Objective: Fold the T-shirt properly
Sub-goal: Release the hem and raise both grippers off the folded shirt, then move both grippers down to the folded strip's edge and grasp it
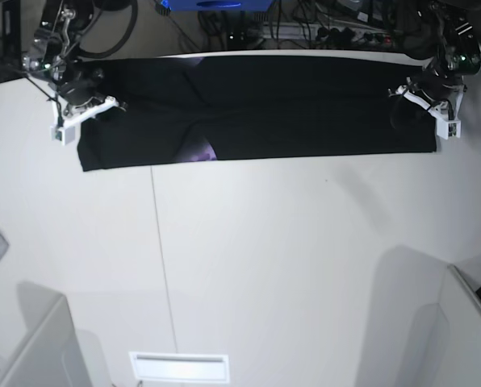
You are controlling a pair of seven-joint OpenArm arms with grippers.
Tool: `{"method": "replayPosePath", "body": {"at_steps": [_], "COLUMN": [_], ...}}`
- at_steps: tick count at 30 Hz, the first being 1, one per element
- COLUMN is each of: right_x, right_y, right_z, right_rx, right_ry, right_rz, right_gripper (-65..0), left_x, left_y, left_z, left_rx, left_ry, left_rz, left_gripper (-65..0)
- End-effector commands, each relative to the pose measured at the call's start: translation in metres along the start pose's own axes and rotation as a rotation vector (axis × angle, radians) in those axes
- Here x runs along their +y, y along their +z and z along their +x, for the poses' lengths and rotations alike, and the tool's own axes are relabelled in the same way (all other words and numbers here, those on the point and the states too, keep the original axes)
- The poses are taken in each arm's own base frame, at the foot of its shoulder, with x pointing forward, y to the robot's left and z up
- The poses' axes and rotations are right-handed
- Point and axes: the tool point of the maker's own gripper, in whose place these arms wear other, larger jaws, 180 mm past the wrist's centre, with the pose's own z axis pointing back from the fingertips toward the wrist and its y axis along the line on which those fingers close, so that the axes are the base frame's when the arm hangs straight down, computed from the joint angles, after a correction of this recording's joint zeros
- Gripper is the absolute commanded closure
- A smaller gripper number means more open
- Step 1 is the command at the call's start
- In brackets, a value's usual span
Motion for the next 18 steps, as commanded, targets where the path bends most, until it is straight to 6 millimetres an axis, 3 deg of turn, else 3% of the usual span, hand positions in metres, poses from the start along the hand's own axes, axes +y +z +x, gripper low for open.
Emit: {"method": "replayPosePath", "body": {"at_steps": [1,6,15,18], "right_x": [-0.001,-0.005,0.008,0.013], "right_y": [-0.002,-0.017,-0.044,-0.050], "right_z": [0.005,0.010,0.040,0.056], "right_rx": [-0.007,0.009,-0.001,-0.019], "right_ry": [0.001,-0.025,-0.066,-0.075], "right_rz": [0.000,0.000,0.038,0.051], "right_gripper": [0.0,0.0,0.0,0.0], "left_x": [0.009,0.019,0.007,-0.003], "left_y": [-0.001,-0.018,-0.033,-0.049], "left_z": [0.006,0.004,0.056,0.060], "left_rx": [-0.014,0.014,-0.082,-0.064], "left_ry": [-0.008,0.020,0.043,0.053], "left_rz": [0.023,0.046,0.011,-0.021], "left_gripper": [0.0,0.0,0.0,0.0]}}
